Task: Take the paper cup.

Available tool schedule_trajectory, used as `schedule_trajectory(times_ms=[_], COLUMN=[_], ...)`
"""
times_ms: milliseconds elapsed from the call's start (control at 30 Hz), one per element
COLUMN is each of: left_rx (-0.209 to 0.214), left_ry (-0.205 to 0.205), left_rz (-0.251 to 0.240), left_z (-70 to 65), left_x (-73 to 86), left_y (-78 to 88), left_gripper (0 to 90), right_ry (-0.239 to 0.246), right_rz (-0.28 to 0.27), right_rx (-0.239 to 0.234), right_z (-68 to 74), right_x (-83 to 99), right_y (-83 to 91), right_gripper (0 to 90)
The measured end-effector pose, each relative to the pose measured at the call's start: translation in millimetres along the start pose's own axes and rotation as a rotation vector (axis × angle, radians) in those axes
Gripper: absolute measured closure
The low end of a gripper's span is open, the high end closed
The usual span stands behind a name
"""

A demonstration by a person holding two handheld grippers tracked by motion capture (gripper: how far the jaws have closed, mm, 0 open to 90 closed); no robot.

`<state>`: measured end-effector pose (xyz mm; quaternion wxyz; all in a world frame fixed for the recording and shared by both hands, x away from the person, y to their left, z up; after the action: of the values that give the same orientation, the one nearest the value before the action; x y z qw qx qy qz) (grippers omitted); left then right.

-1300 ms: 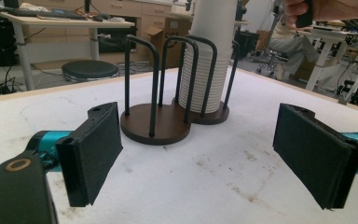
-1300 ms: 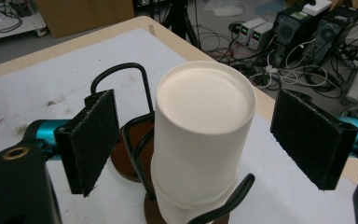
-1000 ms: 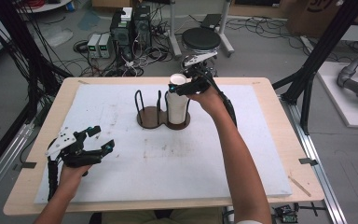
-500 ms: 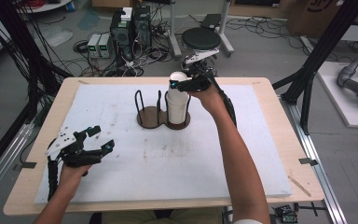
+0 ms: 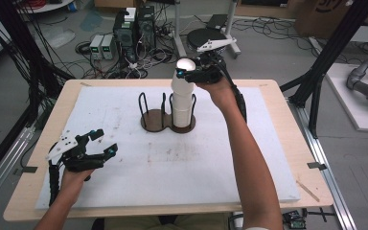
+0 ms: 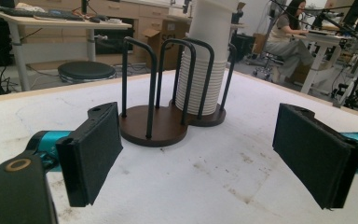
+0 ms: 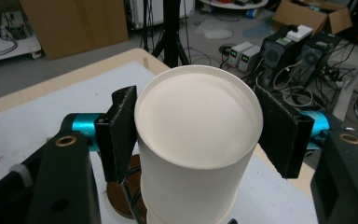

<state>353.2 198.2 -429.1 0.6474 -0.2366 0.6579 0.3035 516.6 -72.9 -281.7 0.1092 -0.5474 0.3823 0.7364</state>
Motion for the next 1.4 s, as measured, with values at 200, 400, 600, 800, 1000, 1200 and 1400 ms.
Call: schedule_trajectory(times_ms=[200, 400, 600, 800, 1000, 1200, 1400], left_rx=[0.012, 0.022, 0.035, 0.035, 0.043, 0.041, 0.047], left_ry=[0.006, 0.002, 0.000, -0.001, -0.005, -0.012, -0.040], left_rz=[0.001, -0.006, -0.004, -0.003, -0.011, -0.023, -0.014], left_z=[-2.5, -5.2, -7.7, -7.8, -10.5, -14.0, -20.7], left_x=[0.3, -0.8, -0.8, -0.6, -2.2, -5.4, -3.1], left_y=[-1.5, -2.8, -4.0, -3.4, -3.0, -2.1, -1.8], left_gripper=[15.3, 15.3, 15.1, 15.1, 15.1, 15.1, 15.8], right_ry=[0.012, 0.029, 0.067, 0.082, 0.080, 0.048, 0.024], right_rz=[-0.038, -0.067, -0.061, -0.054, -0.067, -0.024, -0.031], right_rx=[-0.015, -0.020, -0.029, -0.039, -0.054, -0.052, -0.073], right_z=[4.6, 8.8, 18.0, 22.2, 21.4, 14.6, 15.5], right_x=[-8.7, -12.2, -4.1, 13.1, 37.7, 73.4, 96.1], right_y=[17.8, 46.1, 69.2, 86.4, 101.8, 101.7, 97.0], right_gripper=[35.0, 35.1, 35.1, 35.0, 35.1, 35.2, 35.2])
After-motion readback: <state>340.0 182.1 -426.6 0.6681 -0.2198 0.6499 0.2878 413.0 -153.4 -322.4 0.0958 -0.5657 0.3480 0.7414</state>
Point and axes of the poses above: each handheld gripper's, and its own axes: y roughly backward along the jaws, x roughly out of its underside, z roughly to its left, the point moved 9 cm from there along -y, roughly forward along the jaws, and after that the axes turned 9 degrees about -y, right-handed, at the moved point
